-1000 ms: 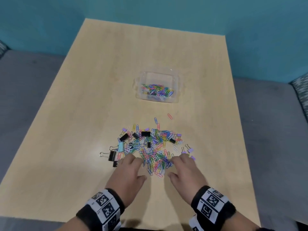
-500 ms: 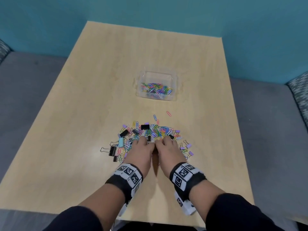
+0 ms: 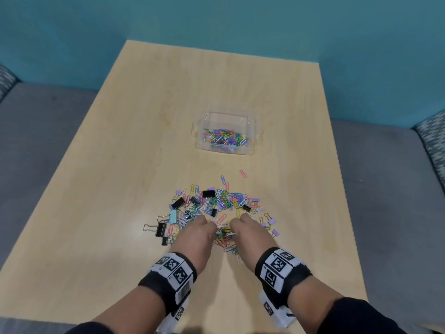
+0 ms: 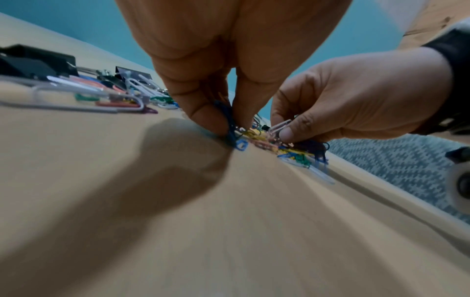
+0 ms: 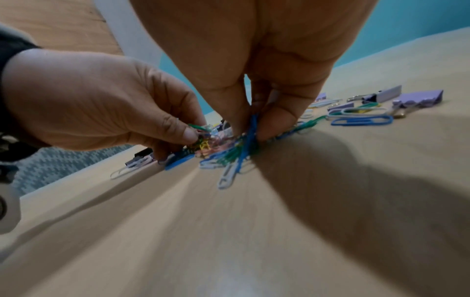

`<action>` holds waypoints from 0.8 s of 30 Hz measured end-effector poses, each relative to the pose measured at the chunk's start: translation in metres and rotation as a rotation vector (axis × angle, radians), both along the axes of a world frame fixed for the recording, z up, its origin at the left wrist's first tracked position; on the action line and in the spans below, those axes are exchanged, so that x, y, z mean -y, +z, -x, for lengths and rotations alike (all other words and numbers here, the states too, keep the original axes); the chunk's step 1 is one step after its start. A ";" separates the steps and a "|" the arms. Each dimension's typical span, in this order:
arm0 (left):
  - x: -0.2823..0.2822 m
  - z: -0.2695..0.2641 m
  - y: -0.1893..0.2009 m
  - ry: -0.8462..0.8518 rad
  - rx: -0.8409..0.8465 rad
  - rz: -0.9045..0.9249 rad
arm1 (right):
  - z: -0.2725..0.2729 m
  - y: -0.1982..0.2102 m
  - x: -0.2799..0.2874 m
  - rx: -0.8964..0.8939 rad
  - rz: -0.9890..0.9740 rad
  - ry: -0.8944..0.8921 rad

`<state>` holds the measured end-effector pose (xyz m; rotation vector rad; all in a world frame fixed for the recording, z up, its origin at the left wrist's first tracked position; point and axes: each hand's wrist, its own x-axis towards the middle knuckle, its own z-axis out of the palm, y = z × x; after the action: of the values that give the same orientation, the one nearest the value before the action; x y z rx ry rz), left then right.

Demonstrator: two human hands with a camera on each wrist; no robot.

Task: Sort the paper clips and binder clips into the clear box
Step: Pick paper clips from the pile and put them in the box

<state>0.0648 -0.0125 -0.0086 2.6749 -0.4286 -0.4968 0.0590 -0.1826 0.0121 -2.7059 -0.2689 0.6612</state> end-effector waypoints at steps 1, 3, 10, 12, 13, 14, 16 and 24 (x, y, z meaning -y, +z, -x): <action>0.000 0.000 0.003 0.017 -0.002 0.015 | 0.000 0.001 0.001 -0.008 -0.014 -0.013; -0.001 -0.001 0.009 0.039 -0.043 0.041 | -0.001 0.002 0.004 -0.034 -0.063 -0.055; -0.013 -0.019 0.035 0.142 -0.306 0.224 | -0.019 0.017 0.023 -0.264 -0.330 -0.214; -0.014 -0.035 0.046 0.224 -0.376 0.353 | -0.033 0.025 0.027 -0.305 -0.421 -0.305; -0.014 -0.046 0.052 0.276 -0.389 0.421 | -0.043 0.030 0.028 -0.309 -0.469 -0.351; -0.013 -0.059 0.059 0.324 -0.390 0.483 | -0.055 0.035 0.030 -0.300 -0.514 -0.389; -0.012 -0.093 0.070 0.367 -0.332 0.529 | -0.087 0.048 0.033 -0.244 -0.558 -0.437; 0.023 -0.233 0.080 0.297 0.016 0.244 | -0.232 0.059 0.029 0.068 -0.383 -0.445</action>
<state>0.2980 -0.0350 0.0719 2.4492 -0.0850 -0.3115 0.2910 -0.2119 0.0710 -2.3065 0.1747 0.3446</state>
